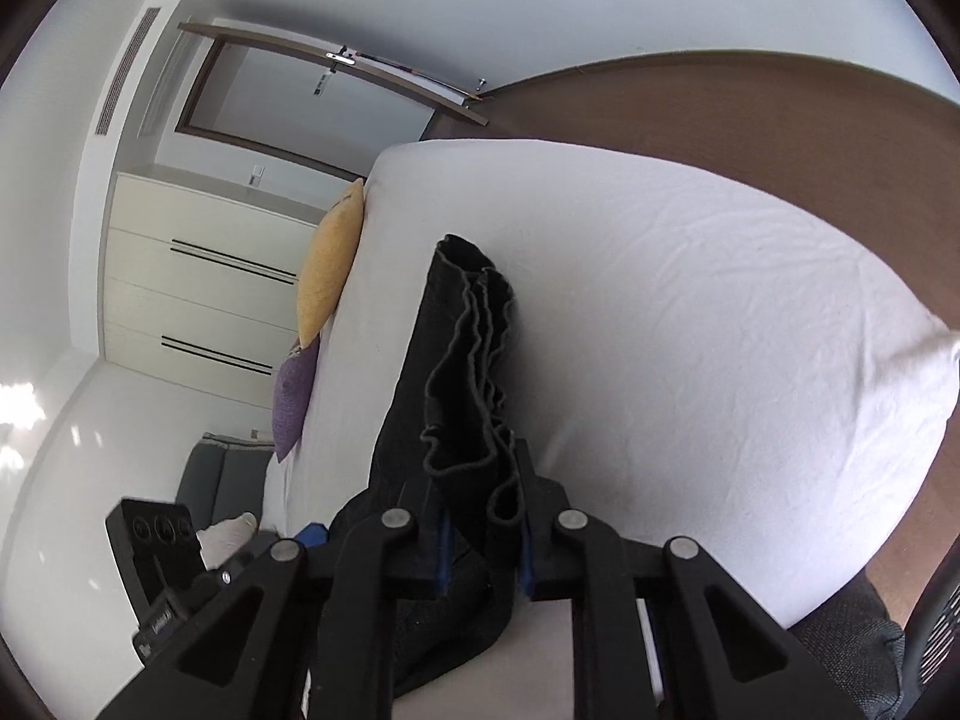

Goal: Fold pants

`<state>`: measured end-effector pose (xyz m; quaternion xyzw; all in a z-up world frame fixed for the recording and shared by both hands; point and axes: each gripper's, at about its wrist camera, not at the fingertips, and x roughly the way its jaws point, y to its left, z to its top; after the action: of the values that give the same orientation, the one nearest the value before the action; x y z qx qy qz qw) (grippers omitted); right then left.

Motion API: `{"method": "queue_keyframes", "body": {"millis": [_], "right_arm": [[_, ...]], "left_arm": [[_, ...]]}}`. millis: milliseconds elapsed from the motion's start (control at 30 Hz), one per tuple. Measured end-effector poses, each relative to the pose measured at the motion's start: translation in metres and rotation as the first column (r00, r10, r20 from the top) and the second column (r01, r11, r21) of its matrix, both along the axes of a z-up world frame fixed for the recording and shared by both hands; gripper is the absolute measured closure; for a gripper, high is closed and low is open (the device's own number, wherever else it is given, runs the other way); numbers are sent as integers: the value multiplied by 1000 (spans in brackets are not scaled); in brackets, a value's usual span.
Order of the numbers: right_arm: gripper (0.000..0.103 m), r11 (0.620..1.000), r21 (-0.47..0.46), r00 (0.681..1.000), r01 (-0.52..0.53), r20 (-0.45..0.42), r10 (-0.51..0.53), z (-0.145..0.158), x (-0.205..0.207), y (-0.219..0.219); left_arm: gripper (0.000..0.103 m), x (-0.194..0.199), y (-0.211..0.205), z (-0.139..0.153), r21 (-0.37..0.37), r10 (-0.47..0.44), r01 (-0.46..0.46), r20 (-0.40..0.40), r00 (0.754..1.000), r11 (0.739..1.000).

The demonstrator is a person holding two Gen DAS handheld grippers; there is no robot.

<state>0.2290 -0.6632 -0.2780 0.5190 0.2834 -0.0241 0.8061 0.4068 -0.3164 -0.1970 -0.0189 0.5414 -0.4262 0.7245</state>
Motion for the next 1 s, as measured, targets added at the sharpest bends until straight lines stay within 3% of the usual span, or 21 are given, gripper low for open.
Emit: {"method": "queue_keyframes", "body": {"millis": [267,433,567,633,700,1000], "right_arm": [[87,983,-181,999,-40,-10,39,29,6,19],[87,948,-304,995,-95,-22,93,50,15,41],[87,899,-410,987,-155,-37,153,67,23,69],[87,870,-457,982,-185,-49,183,73,27,83],[87,840,-501,976,-211,-59,210,78,32,97],[87,686,-652,940,-324,-144,308,91,46,146]], "left_arm": [[31,20,-14,-5,-44,-2,-4,-127,992,999],[31,31,-3,-7,-105,14,-38,-216,976,994],[31,42,12,-8,-183,28,-88,-307,951,979],[23,47,19,-6,-215,39,-118,-343,939,969],[18,52,26,-3,-224,45,-132,-354,934,966],[16,74,83,2,-309,53,-194,-411,910,931]]}}
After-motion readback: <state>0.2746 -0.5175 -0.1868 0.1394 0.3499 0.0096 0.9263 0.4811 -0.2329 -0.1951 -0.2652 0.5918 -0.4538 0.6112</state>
